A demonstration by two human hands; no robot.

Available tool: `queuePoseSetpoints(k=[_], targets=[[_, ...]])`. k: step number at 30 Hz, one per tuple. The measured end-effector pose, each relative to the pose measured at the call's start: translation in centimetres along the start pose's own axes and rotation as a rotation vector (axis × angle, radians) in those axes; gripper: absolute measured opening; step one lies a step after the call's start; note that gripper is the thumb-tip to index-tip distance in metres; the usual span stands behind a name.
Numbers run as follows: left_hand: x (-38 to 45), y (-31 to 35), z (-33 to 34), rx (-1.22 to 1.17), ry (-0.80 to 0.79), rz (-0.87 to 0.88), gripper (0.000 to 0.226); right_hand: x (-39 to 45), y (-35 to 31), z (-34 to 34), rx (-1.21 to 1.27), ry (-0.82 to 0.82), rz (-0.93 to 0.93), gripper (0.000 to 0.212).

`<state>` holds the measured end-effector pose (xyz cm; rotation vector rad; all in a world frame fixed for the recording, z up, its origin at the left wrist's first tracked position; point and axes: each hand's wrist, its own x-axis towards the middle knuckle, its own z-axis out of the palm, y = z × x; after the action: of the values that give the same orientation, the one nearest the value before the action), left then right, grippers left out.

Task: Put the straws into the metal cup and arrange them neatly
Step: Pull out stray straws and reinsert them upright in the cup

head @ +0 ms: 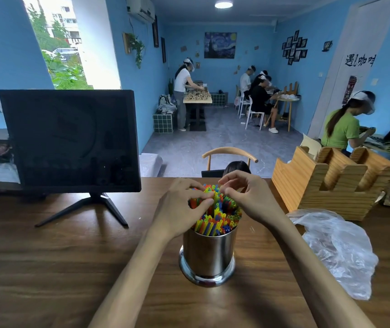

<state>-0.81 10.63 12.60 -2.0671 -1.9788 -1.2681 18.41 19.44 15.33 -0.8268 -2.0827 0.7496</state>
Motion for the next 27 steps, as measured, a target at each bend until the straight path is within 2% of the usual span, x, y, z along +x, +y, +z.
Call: queuePoseSetpoints(k=[3, 8, 12, 15, 22, 27], targets=[[0.1, 0.0, -0.1, -0.080, 0.009, -0.013, 0.017, 0.9, 0.6, 0.3, -0.020, 0.087, 0.018, 0.011], [1.4, 0.6, 0.1, -0.150, 0.079, -0.150, 0.030, 2.8, 1.3, 0.9, -0.120, -0.100, 0.115, 0.031], [2.0, 0.8, 0.5, -0.177, -0.111, -0.202, 0.045, 3.3, 1.1, 1.6, -0.167, -0.171, 0.133, 0.030], [1.7, 0.5, 0.8, -0.202, -0.200, -0.246, 0.042, 3.4, 1.2, 1.8, -0.142, -0.211, 0.167, 0.023], [1.6, 0.1, 0.9, -0.237, -0.162, -0.248, 0.036, 3.4, 1.0, 1.7, -0.143, -0.153, 0.145, 0.022], [2.0, 0.1, 1.0, -0.271, -0.109, -0.217, 0.036, 3.5, 0.0, 0.7, 0.023, -0.028, 0.137, 0.017]])
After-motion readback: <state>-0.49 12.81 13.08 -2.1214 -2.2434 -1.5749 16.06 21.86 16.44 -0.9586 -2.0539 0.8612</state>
